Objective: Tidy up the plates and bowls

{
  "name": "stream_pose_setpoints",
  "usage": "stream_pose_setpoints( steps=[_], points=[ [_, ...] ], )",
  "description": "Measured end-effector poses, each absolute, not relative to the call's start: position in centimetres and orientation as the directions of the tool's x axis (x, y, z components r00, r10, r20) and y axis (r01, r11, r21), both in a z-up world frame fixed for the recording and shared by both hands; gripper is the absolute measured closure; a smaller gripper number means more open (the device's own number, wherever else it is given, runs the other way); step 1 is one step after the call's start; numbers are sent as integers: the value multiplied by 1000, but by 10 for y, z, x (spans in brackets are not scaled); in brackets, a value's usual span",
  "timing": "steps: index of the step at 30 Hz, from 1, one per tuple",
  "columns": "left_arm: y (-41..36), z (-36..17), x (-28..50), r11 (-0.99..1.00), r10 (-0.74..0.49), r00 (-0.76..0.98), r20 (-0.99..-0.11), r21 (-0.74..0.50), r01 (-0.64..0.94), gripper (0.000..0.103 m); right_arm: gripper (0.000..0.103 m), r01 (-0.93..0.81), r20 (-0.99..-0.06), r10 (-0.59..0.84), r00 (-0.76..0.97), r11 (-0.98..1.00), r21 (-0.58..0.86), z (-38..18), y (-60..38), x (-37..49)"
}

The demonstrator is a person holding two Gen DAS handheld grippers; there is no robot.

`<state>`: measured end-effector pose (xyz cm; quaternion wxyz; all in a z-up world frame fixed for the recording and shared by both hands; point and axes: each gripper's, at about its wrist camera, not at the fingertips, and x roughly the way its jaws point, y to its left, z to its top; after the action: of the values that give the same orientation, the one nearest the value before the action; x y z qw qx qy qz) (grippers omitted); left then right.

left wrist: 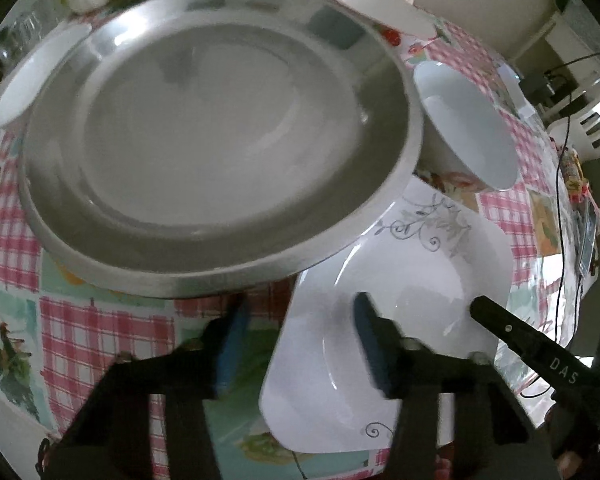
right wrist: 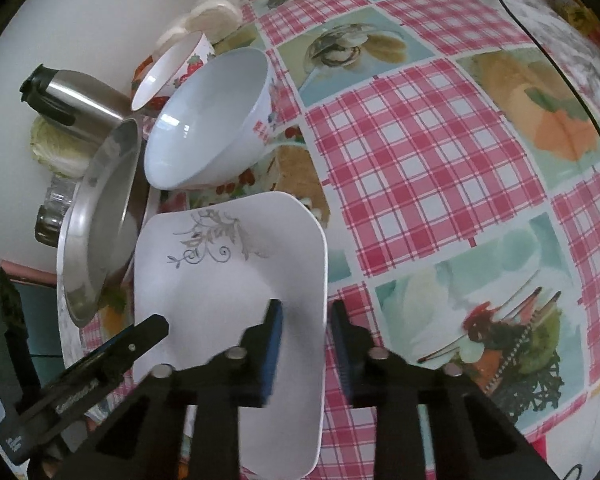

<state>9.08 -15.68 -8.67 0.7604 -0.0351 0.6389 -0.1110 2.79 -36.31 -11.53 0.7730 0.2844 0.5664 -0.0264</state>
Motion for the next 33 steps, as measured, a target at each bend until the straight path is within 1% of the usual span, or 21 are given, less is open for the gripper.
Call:
stream_pose_setpoints(
  steps=[2,3,6,12,16,18,20,22,26,33],
  points=[
    [-159,-89,92,972,-218,153,-964,-200,123,64,86,360,-887,291,359,834,419,-116,-366,26],
    [-160,-89,93,970,-226,151,-962,-209,125,70,86,356,-887,290,358,836,417,-116,-366,25],
    [-160,-90,91,965,-245,141,-959,-228,128,70,86,356,-896,270,351,847,395,-115,-360,26],
    [-159,-94,90,945,-318,105,-942,-307,112,70,85,373,-895,265,358,838,397,-113,-368,23],
    [-157,-95,91,940,-334,104,-937,-324,102,70,86,368,-874,310,373,816,446,-119,-378,21],
    [-158,-96,91,943,-327,108,-939,-316,108,71,86,365,-870,319,377,812,455,-119,-381,21],
    [-157,-89,91,951,-294,130,-947,-277,133,73,85,349,-878,301,371,831,433,-117,-379,20],
    [-160,-84,91,954,-280,155,-947,-257,152,73,85,333,-888,284,363,850,408,-113,-374,20],
    [-161,-83,92,947,-304,147,-941,-282,154,73,85,338,-878,288,381,841,423,-109,-380,17],
    [-158,-73,91,941,-319,163,-934,-291,175,73,85,327,-862,297,411,835,443,-88,-385,10]
  ],
)
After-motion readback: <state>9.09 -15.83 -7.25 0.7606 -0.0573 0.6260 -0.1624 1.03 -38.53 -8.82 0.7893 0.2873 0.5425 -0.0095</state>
